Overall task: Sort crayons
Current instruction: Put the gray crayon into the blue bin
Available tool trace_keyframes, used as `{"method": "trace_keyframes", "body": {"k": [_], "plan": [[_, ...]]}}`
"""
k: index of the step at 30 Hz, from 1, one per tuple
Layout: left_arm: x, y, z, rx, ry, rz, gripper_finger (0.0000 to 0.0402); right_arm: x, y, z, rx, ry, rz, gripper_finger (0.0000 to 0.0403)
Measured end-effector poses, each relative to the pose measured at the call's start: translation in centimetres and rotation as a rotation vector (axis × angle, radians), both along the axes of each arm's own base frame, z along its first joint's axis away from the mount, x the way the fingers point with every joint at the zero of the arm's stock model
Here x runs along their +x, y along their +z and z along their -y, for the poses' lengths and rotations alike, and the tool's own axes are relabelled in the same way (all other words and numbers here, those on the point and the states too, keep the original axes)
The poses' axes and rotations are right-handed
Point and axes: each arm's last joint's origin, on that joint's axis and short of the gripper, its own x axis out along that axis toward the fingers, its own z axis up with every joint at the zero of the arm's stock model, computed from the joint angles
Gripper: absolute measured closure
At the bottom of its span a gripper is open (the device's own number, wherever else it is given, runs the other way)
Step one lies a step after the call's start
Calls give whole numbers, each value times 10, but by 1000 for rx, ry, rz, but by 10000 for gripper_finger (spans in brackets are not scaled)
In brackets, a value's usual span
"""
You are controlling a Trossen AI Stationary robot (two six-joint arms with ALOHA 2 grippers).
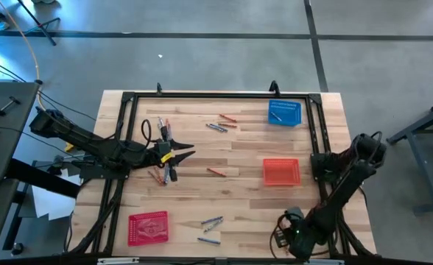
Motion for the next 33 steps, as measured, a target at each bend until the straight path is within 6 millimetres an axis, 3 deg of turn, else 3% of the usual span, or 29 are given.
{"method": "trace_keyframes", "body": {"k": [7,22,33], "plan": [[0,1,0,84,-7,-19,326,3,-11,-9,71,0,-76,318],[0,2,0,79,-6,-2,326,5,-46,-14,5,0,-190,318],[0,2,0,74,-6,-1,326,5,-48,1,-104,27,-255,318]]}}
